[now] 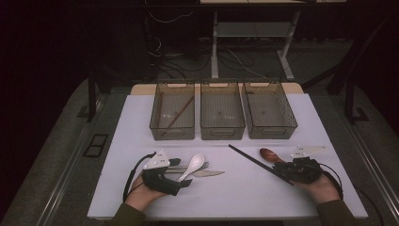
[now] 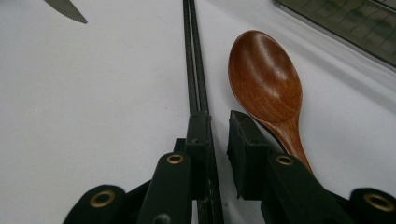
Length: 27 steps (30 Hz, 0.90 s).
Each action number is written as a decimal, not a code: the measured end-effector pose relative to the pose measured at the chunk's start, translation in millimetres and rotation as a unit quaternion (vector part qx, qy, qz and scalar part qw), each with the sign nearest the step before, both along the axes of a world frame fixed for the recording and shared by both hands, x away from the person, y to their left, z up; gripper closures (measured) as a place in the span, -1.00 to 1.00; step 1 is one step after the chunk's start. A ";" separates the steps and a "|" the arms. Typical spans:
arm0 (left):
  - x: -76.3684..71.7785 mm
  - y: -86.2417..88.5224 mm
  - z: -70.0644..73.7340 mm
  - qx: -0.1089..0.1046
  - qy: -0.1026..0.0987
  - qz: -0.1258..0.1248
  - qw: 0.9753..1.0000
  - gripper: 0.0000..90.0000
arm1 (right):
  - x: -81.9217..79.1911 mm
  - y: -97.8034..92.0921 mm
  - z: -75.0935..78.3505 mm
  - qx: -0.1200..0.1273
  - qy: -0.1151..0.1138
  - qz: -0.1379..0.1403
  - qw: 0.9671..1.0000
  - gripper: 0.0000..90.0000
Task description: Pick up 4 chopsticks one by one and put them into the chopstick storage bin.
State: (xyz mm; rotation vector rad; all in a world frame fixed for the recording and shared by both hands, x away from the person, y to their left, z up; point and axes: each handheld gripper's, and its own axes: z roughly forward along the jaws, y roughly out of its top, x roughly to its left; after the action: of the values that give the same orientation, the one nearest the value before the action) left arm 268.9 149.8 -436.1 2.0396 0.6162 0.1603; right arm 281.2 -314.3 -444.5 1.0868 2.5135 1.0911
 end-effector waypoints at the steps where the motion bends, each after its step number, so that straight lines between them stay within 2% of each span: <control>1: 0.0 -0.1 -0.3 -0.001 0.000 0.000 1.000 -0.70 | 0.2 0.1 0.1 -0.001 0.003 0.003 1.000 0.73; 27: -0.2 -0.1 -0.2 -0.004 0.003 0.000 1.000 -0.70 | 7.0 4.0 -5.3 -0.014 0.003 0.015 1.000 0.86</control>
State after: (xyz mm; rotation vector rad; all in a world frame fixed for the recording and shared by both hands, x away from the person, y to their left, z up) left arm 268.8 149.6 -436.3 2.0330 0.6191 0.1519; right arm 288.2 -310.2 -449.8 1.0507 2.5494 1.0571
